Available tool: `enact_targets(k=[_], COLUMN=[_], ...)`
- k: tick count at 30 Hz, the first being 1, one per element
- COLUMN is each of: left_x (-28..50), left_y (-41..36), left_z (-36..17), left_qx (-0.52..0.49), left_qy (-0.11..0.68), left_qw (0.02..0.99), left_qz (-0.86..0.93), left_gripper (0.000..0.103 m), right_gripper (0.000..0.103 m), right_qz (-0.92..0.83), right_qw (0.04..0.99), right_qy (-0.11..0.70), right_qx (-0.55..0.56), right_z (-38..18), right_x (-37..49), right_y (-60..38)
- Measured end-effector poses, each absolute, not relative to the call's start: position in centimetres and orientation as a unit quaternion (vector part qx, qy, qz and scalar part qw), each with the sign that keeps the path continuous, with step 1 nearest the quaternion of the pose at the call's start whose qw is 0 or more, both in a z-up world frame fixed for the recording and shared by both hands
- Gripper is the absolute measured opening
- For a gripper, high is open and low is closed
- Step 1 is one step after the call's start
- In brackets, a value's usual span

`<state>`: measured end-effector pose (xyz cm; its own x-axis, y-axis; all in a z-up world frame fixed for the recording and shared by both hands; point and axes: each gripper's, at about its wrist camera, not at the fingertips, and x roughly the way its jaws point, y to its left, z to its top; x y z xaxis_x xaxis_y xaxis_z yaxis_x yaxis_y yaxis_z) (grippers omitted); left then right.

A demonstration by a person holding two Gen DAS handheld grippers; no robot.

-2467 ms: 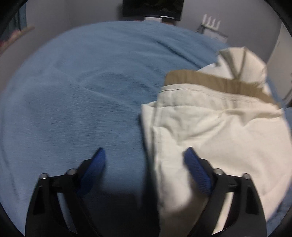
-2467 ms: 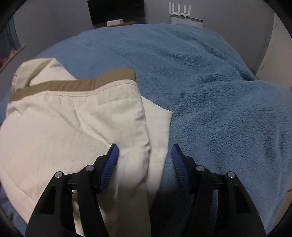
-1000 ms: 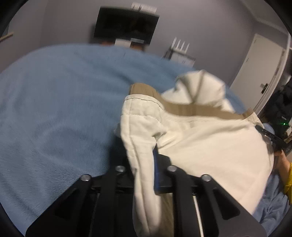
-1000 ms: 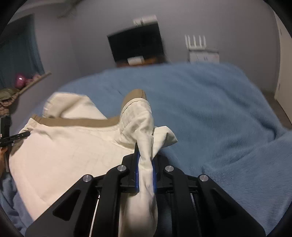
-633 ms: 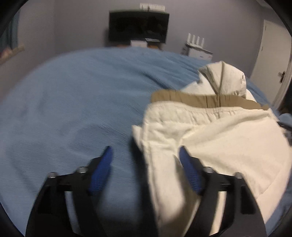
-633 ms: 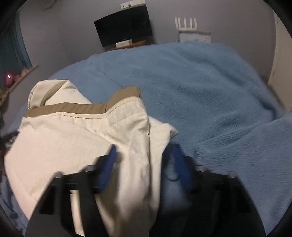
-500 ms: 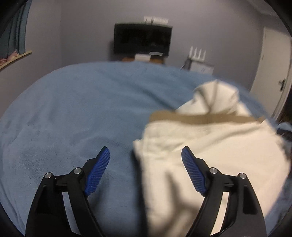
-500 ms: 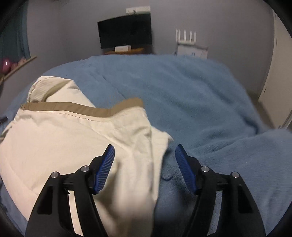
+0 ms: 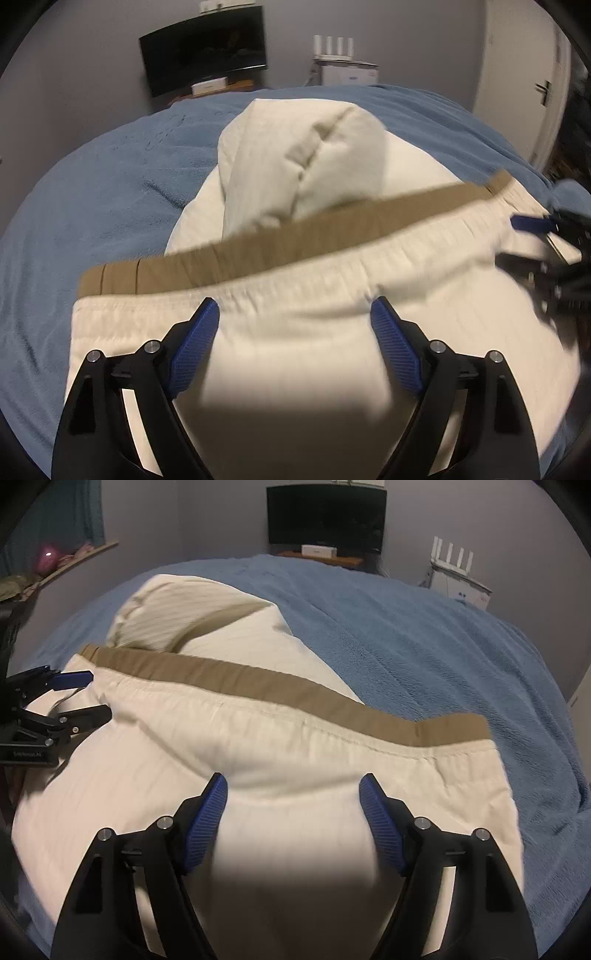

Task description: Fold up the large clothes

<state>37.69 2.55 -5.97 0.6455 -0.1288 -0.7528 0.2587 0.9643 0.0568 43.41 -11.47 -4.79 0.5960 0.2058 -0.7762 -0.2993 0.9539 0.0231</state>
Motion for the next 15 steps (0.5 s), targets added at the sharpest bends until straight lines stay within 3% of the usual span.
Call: enact_targets(k=[5, 11, 15], left_x=[40.6, 43.2, 42.2], left_y=[3.1, 3.4, 3.6], left_z=[-5.8, -7.3, -6.5], left_qx=[0.056, 0.050, 0.046], left_qy=[0.410, 0.453, 0.450], left_qw=[0.908, 0.888, 0.890], left_qz=[-0.074, -0.055, -0.057], left_gripper=[0.087, 0.096, 0.097], right_gripper=[0.076, 0.089, 0.090], right_qz=[0.123, 0.107, 0.111], right_qw=[0.897, 0.894, 0.895], right_qy=[0.421, 0.432, 0.432], right_qx=[-0.054, -0.051, -0.029], right_z=[-5.0, -6.3, -6.2], right_x=[46.6, 49.1, 48.4], right_y=[-10.2, -9.8, -10.6])
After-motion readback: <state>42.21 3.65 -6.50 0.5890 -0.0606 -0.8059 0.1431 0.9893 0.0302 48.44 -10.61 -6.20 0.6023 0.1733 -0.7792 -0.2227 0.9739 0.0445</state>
